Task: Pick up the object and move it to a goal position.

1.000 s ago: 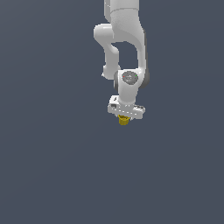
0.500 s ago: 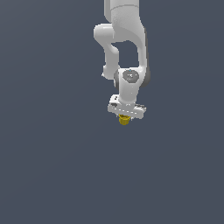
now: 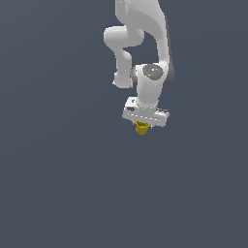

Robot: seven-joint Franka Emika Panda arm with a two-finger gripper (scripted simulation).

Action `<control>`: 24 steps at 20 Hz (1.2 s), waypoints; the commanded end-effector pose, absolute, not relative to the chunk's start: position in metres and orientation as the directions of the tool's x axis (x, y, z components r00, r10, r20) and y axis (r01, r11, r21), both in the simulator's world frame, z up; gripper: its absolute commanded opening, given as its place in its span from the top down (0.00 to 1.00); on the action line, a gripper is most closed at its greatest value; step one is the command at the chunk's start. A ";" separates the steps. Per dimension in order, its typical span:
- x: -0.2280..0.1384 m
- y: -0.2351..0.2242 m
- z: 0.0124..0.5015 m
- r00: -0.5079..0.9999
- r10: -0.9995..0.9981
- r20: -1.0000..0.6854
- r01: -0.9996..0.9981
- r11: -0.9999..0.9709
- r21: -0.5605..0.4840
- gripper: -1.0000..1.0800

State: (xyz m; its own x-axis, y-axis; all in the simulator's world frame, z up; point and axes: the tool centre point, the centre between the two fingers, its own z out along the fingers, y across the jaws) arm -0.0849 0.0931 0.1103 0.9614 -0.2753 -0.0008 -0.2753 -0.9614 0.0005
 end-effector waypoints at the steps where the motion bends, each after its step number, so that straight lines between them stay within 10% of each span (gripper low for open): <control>1: -0.080 0.100 0.132 0.961 -0.275 0.001 -0.275 -0.961 0.000 1.00; 24: -0.040 0.150 0.288 0.961 -0.276 0.000 -0.276 -0.961 0.000 1.00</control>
